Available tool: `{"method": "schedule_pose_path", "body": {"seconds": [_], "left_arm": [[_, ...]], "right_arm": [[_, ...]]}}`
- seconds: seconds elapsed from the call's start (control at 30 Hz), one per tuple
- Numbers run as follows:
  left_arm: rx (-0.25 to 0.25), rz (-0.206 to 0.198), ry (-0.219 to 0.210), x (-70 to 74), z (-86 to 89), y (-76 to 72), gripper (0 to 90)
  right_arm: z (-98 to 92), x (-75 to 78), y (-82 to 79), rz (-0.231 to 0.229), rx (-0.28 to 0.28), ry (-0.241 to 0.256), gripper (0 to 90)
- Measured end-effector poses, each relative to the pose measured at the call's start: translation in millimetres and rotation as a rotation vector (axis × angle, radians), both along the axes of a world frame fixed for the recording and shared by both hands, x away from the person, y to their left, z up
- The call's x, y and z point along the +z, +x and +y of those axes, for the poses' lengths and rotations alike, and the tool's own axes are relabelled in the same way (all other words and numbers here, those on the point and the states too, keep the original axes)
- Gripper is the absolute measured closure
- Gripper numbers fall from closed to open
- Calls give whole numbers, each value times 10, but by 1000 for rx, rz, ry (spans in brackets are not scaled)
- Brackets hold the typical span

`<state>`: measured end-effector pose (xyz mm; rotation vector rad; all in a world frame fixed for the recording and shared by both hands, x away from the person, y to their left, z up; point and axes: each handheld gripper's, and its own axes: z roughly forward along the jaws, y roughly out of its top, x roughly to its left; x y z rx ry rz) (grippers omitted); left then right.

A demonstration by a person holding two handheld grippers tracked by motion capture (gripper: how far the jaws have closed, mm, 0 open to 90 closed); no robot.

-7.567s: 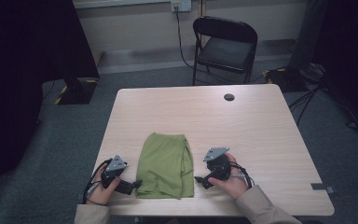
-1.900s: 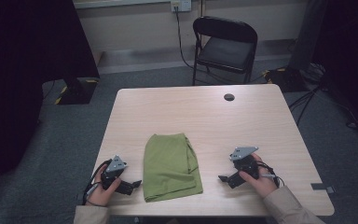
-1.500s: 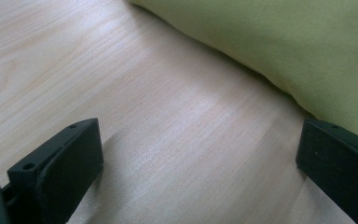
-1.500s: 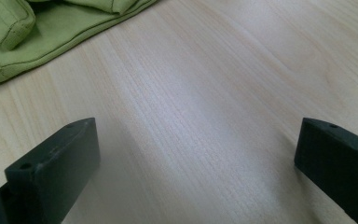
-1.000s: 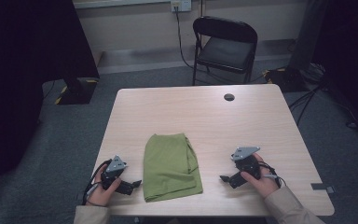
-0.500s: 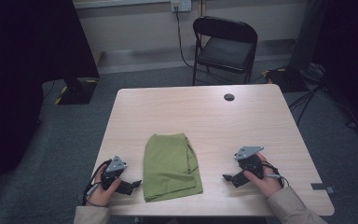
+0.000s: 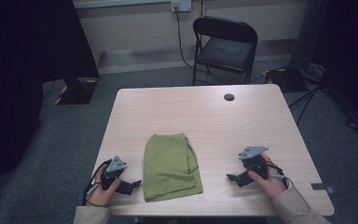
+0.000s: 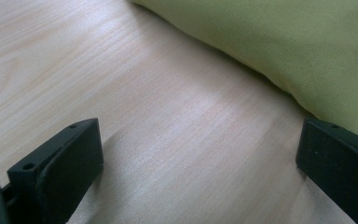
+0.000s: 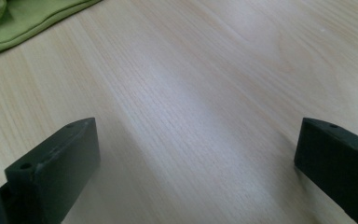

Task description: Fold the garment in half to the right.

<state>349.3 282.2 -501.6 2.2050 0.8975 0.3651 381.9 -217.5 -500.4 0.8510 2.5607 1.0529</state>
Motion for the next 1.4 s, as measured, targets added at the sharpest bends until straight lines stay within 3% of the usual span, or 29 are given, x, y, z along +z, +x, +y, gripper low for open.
{"method": "schedule_pose_path", "body": {"seconds": [1.4], "left_arm": [[2,0,-2,-1,0,1,0]], "right_arm": [[-713,5,-107,-1,-120,-1,0]]}}
